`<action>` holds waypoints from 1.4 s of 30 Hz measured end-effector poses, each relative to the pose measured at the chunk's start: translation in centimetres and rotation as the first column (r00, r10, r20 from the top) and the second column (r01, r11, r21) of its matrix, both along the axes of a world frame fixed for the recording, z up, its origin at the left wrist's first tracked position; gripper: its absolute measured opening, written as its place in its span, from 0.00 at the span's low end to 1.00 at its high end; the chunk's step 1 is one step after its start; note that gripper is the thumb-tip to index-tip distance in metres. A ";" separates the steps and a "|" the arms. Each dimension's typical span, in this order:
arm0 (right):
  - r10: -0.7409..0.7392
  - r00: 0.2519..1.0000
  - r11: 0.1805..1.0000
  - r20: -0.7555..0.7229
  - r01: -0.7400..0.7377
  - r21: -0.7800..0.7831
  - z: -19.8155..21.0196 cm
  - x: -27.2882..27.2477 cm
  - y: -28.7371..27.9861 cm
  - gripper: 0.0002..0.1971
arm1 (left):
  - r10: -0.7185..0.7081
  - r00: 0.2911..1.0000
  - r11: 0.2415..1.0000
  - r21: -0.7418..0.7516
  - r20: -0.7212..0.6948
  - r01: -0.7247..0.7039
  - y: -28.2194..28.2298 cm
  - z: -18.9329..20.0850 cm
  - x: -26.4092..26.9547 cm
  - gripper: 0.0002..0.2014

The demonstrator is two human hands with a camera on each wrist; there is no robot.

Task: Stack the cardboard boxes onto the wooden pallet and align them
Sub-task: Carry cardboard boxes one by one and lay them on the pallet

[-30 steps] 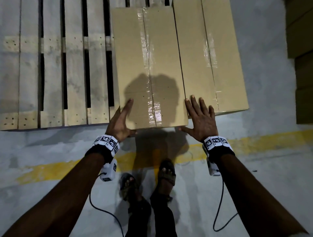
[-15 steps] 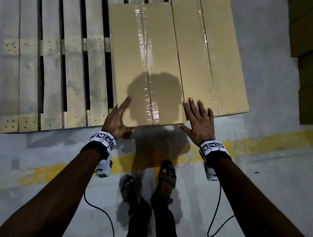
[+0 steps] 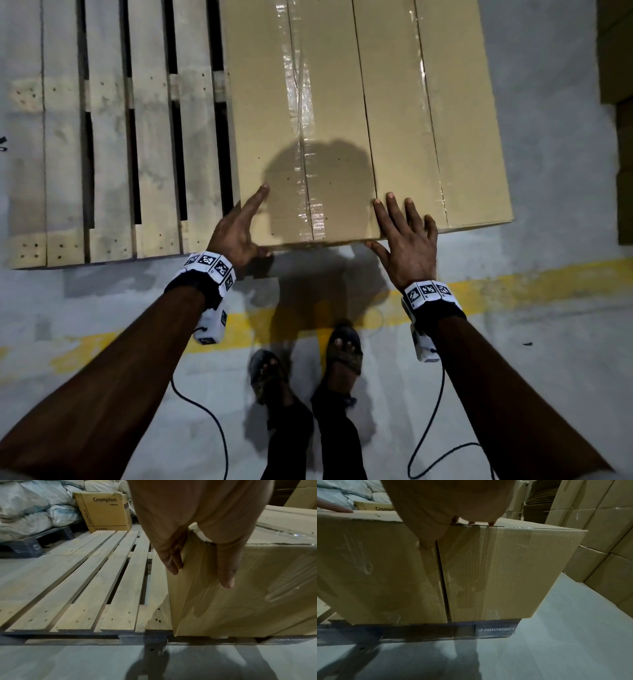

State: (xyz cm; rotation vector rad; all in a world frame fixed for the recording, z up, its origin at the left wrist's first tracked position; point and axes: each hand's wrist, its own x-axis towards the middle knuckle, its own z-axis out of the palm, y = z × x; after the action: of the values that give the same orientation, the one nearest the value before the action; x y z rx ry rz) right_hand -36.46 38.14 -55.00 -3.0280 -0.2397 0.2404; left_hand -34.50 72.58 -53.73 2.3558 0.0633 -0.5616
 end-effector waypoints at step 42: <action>-0.069 0.993 0.956 -0.095 0.093 0.280 1.6 1.5 0.6 0.39 | 0.236 0.971 0.959 -0.171 0.035 -0.227 -1.3 -1.7 -1.4 0.58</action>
State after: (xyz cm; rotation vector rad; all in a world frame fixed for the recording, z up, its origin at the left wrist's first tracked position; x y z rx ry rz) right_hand -34.99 38.74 -53.39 -2.7289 -0.1300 0.2981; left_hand -35.87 71.29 -55.42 2.1626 0.2543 -0.3722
